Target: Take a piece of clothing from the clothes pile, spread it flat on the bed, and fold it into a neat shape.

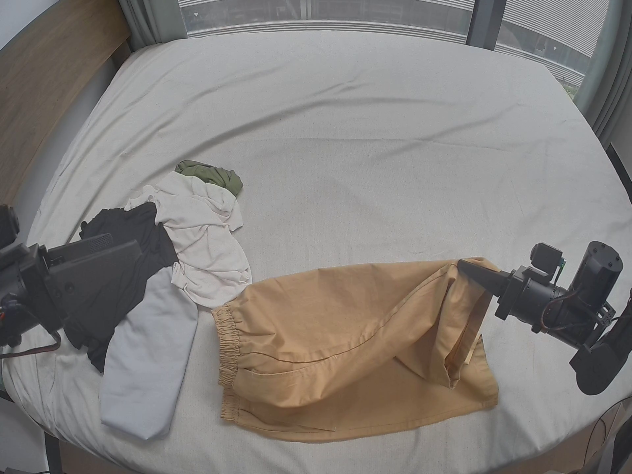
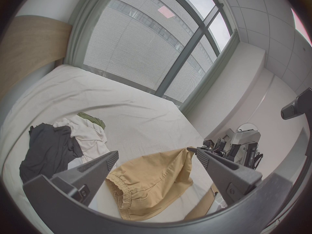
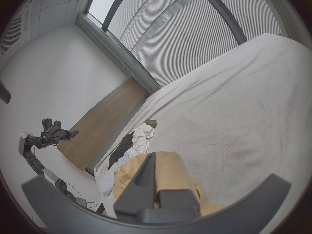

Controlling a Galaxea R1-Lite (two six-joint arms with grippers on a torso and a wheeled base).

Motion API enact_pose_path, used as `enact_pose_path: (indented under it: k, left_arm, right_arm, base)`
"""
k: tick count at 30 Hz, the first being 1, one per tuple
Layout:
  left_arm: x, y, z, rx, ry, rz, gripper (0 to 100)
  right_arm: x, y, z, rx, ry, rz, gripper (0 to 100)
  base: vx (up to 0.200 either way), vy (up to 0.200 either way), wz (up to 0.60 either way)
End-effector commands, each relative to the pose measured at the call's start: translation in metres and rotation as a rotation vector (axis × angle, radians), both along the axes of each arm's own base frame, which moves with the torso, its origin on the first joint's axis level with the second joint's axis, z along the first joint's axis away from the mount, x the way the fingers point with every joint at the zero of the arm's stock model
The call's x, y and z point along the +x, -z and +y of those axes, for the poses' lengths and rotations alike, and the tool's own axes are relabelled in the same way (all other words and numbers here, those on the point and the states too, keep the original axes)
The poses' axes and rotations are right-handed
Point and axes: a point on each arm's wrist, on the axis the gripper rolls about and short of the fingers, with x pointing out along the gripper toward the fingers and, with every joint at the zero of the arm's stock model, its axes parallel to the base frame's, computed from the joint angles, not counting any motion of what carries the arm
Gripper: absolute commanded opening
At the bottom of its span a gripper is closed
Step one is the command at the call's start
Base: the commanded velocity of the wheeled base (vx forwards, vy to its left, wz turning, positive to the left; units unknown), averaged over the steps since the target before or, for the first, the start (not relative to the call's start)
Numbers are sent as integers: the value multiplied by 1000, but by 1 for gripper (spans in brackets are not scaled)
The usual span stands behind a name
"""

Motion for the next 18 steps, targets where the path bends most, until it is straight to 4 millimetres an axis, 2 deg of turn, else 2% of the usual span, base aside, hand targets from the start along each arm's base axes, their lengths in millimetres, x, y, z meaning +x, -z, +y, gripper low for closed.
enact_pose_path:
  k: [1,3,9,18]
  left_arm:
    - [14,9,0,15,-15,57,100]
    - [16,11,0,16,-17,66,100]
    - [22,34,-1,38,-15,166,100]
    - [34,59,-5,62,-1,285,100]
  right_arm:
    - [-3,-5,-4,4,12,-17,0]
    - [-3,-4,-5,2,17,-13,0]
    - [-9,3,-14,-10,30,20,0]
    - [-6,2,-15,-8,24,18,0]
  base:
    - [0,0,0]
    - [0,0,0]
    - [0,0,0]
    - [0,0,0]
